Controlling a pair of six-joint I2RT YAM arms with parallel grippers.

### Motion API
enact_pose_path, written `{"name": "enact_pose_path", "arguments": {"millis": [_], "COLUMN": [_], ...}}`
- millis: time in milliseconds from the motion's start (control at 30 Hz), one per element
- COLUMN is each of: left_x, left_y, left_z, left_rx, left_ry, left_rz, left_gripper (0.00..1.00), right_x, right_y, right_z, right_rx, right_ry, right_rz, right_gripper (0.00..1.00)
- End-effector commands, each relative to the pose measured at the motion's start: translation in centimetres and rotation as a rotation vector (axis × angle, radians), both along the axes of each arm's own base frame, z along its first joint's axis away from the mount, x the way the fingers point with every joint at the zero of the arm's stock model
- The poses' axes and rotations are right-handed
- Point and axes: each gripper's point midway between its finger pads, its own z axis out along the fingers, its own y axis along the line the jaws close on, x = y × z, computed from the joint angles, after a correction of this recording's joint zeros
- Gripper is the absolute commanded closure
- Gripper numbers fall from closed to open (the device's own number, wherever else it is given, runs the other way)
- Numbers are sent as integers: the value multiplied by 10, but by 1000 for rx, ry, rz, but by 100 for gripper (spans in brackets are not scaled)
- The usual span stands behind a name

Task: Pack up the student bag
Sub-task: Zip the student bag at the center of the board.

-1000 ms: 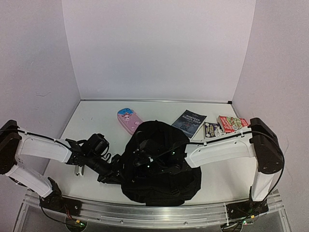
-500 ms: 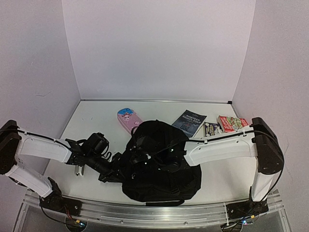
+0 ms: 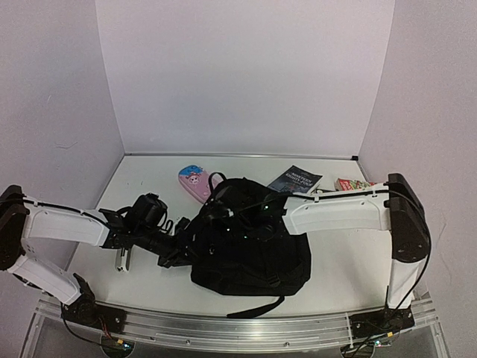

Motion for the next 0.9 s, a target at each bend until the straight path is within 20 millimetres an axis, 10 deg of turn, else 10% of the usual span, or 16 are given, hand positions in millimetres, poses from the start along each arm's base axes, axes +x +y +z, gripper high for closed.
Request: {"name": "enact_pose_path", "arguments": {"millis": [0,200,500,867], "left_x": [-36,-30,-25,-26], "left_y": [24,23,23,10], "left_z": [-27,-25,4,19], "left_rx": [129,156,82,-63], "left_ry": [137,117,43,38], "left_rz": [-58,-52,-11,-9], "left_gripper": [100,98,52,33], "right_x": [100,89,35,22], "right_y": [-38,-20,-7,12], "right_z": [53,65,34,32], "right_rx": [-1,84,91,107], "right_ry": [-232,-167,-46,-45], "right_rz": [-241,-159,-96,-98], "right_gripper": [100,100,100,100]}}
